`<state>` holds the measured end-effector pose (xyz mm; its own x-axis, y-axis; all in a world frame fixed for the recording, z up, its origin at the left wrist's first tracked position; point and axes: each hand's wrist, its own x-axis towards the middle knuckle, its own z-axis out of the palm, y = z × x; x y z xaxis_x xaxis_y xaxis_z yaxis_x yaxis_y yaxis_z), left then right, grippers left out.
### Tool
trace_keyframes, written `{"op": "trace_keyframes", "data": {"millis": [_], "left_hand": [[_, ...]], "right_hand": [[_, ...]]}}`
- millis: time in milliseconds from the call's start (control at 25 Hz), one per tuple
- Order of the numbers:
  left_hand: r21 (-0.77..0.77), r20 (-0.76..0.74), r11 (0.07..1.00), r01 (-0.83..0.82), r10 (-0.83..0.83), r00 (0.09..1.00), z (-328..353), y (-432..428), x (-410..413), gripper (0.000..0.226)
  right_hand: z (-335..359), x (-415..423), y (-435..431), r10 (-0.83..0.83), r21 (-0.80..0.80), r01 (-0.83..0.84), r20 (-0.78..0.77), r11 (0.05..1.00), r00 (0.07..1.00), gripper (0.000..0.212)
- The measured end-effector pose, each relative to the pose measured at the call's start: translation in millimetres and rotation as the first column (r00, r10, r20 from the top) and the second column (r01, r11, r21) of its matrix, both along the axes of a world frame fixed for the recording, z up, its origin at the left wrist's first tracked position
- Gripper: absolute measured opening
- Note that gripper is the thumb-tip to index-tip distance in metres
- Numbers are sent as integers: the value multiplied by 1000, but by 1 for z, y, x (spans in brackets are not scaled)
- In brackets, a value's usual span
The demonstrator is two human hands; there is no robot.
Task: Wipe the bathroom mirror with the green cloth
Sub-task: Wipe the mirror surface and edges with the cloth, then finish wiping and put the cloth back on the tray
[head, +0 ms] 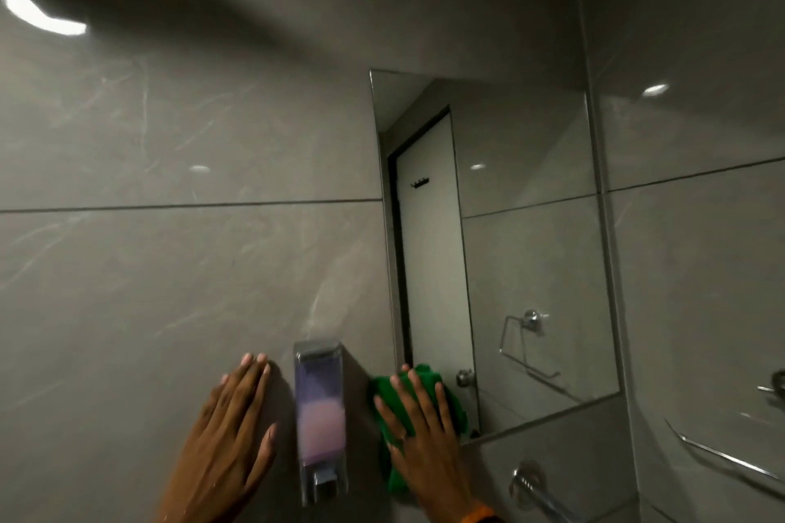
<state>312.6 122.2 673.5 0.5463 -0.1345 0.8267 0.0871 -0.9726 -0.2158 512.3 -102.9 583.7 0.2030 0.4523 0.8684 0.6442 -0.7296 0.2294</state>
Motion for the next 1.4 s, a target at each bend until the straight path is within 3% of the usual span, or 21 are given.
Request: {"op": "trace_keyframes", "data": {"millis": [120, 240, 440, 600, 760, 880, 1200, 1320, 1400], "left_hand": [[15, 39, 996, 85, -86, 996, 6, -8, 0, 66], [-46, 41, 991, 128, -126, 991, -15, -18, -3, 66], [-175, -93, 984, -28, 12, 996, -115, -41, -32, 67], [-289, -269, 941, -178, 98, 958, -209, -58, -72, 74], [-345, -427, 892, -293, 128, 895, -286, -69, -115, 70], [-401, -521, 843, -359, 112, 846, -341, -73, -151, 70], [-544, -690, 642, -540, 24, 724, -560, -87, -241, 64], [-579, -719, 525, -623, 31, 694, -646, -91, -271, 64], [-569, -751, 502, -651, 5, 661, -694, -91, -285, 64]], "right_hand": [[-8, 8, -1, 2, -3, -2, 87, 1000, 996, 82], [-23, -2, 9, 11, 80, -19, 95, 997, 995, 64], [-75, -48, 12, 68, -24, -79, -300, 997, 951, 53], [-143, -111, 7, 55, -140, -175, -608, 975, 792, 71], [-198, -176, 14, 7, -227, -249, -725, 942, 689, 70], [-242, -216, 26, 24, -207, -308, -794, 928, 607, 67], [-460, -289, 79, -160, -318, -442, -920, 839, 358, 71], [-558, -320, 99, -239, -374, -499, -919, 782, 315, 69], [-612, -340, 109, -261, -402, -535, -911, 743, 320, 67]]}}
